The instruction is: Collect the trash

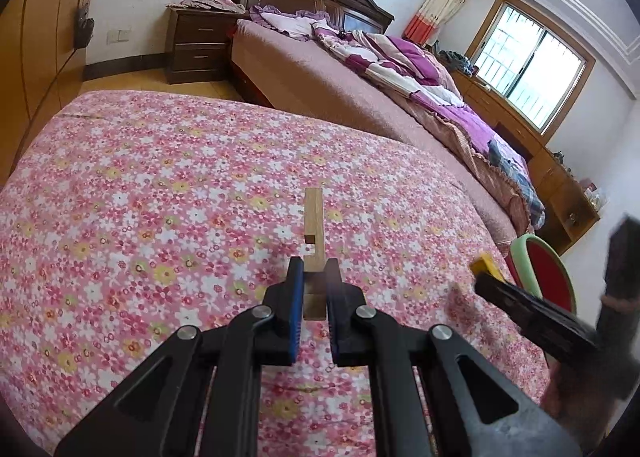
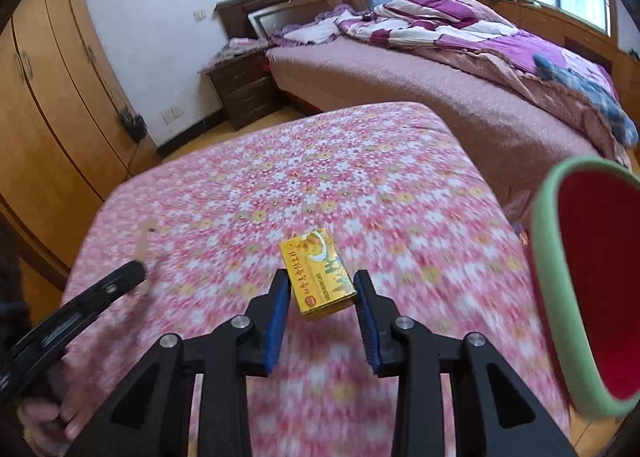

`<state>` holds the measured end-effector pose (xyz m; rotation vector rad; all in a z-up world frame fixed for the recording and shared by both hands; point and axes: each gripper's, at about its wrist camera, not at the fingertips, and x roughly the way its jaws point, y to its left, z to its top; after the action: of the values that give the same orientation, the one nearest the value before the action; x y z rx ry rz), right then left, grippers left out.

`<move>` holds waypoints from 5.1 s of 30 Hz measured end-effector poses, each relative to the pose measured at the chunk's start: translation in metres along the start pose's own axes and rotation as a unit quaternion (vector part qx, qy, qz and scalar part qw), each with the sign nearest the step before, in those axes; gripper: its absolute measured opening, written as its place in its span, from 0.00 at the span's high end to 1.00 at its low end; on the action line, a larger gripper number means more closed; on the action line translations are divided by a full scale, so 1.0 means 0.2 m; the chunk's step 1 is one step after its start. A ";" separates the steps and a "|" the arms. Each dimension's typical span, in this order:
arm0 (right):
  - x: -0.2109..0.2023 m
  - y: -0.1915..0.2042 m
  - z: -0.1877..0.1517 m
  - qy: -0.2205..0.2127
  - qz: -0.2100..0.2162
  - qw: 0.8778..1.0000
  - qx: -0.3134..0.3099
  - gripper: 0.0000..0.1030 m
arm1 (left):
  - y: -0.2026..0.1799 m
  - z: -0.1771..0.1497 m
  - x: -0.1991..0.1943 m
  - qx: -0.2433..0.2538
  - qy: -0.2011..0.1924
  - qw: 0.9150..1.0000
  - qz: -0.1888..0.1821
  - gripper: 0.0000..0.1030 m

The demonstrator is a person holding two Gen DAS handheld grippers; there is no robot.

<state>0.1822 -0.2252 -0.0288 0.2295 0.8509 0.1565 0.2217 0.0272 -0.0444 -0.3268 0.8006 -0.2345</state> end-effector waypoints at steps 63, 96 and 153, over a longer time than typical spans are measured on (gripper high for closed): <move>-0.69 -1.31 -0.16 -0.088 -0.077 0.979 0.164 0.50 | -1.51 -0.35 0.17 0.225 0.095 0.964 -0.109 0.62; -0.99 -0.46 -0.33 -0.139 -0.043 0.987 0.071 0.14 | -0.77 -0.35 -0.59 0.117 0.010 0.993 0.002 0.59; -1.04 0.16 -0.83 -0.202 0.018 0.977 -0.057 0.08 | -0.34 -0.72 -1.21 0.079 -0.129 0.977 0.153 0.54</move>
<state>-0.0805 -0.2191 0.0244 0.1608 0.4313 0.1845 -0.0537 0.0150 0.0480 -0.0778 0.5619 0.0333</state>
